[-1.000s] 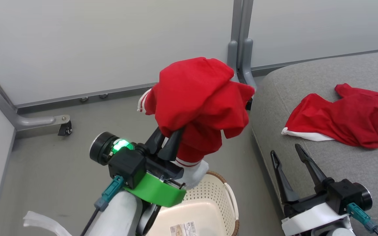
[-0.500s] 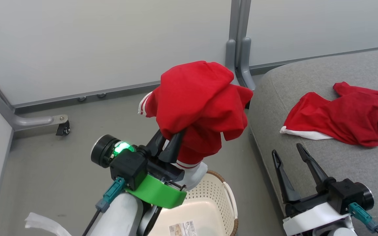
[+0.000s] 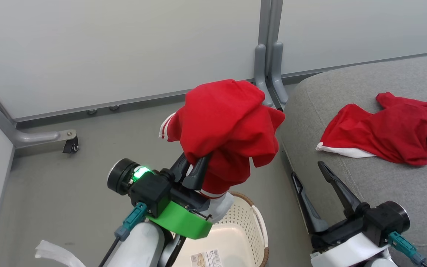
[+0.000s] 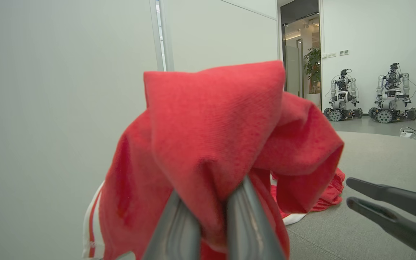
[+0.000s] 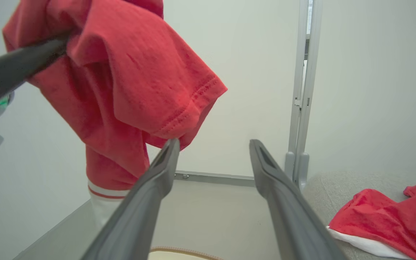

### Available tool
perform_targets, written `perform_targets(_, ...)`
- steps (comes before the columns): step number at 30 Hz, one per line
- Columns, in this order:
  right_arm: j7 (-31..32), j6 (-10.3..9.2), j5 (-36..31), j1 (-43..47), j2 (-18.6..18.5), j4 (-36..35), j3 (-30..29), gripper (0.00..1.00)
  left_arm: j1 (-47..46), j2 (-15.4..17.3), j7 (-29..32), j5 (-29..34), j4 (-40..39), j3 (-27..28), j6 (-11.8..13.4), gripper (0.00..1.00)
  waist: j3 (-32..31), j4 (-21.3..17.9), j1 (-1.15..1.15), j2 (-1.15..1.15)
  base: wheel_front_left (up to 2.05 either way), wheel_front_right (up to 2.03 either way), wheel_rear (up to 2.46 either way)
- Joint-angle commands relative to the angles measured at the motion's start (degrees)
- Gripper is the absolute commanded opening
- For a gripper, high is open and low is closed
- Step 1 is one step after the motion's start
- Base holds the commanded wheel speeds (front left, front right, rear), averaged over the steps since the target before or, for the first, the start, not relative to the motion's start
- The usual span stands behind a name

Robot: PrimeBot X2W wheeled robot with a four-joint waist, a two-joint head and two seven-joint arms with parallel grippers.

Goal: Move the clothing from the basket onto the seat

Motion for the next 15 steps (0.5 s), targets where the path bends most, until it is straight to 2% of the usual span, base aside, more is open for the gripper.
perform_targets(1,-0.2,-0.09,0.9,-0.9,-0.5,-1.1,0.8,1.00,0.5,0.1,-0.2,0.3,0.0,0.2,-0.2,0.00,0.0,0.0,0.00,0.00,0.00,0.00,0.00)
perform_targets(8,-0.2,-0.09,1.7,-2.7,-3.1,-5.6,4.2,1.00,0.3,0.3,-0.2,0.1,1.0,-0.4,-0.2,0.00,0.3,0.1,0.00,0.00,0.00,0.00,0.00)
perform_targets(15,-0.2,-0.09,-0.2,-5.9,-5.3,-4.7,7.8,1.00,-1.1,0.7,-0.2,0.5,1.6,-1.4,-0.2,0.00,0.8,0.5,0.00,0.00,0.00,0.00,0.00)
